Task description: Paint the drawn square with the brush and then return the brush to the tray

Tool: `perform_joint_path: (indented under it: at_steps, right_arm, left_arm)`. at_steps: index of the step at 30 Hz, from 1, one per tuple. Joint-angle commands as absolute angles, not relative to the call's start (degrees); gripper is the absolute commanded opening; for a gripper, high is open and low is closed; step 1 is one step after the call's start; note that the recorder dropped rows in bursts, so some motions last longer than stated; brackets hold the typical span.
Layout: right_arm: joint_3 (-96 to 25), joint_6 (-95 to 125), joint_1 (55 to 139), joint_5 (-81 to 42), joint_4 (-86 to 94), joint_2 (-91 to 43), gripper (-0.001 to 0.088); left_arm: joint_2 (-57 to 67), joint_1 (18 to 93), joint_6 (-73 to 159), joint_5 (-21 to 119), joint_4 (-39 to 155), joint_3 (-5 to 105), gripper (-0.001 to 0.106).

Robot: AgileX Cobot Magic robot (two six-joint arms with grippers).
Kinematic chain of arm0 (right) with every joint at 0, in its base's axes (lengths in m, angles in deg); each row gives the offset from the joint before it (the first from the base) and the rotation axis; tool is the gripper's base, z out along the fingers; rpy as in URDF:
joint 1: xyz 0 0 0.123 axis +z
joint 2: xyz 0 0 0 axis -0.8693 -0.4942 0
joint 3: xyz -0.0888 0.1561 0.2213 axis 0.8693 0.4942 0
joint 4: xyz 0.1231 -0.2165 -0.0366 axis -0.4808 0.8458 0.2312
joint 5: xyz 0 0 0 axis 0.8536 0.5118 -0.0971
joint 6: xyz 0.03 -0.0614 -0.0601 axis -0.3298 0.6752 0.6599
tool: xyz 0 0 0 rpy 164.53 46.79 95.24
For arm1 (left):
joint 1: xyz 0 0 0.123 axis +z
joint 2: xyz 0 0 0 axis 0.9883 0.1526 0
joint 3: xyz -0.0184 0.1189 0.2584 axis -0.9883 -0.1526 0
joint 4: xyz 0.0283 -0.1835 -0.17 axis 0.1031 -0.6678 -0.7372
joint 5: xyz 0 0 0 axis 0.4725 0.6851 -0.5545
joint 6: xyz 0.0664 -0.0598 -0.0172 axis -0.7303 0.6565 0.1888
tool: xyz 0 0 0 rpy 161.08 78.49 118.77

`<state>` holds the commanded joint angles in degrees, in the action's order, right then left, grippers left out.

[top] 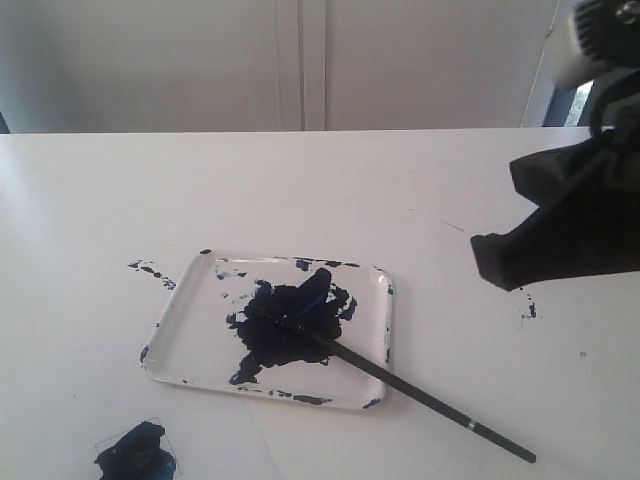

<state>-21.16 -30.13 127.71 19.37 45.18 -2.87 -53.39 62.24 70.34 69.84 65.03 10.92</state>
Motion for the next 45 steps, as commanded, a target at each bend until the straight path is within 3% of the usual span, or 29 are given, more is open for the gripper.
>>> perform_joint_path:
  at_steps: [20, 39, 45]
  right_arm:
    - [-17.2, -30.13, 127.71, 18.98, 45.32, 3.66, 0.0]
    - [2.96, -30.13, 127.63, 18.95, 45.32, 20.34, 0.0]
    - [12.93, -31.45, 127.63, 10.25, 45.51, 26.62, 0.0]
  left_arm:
    - [-54.82, 62.24, 70.1, 68.03, 65.39, -4.75, 0.004]
    - [-54.82, 62.24, 70.1, 67.23, 65.39, -4.75, 0.004]
    - [-54.82, 62.24, 69.99, 67.23, 65.39, -4.75, 0.004]
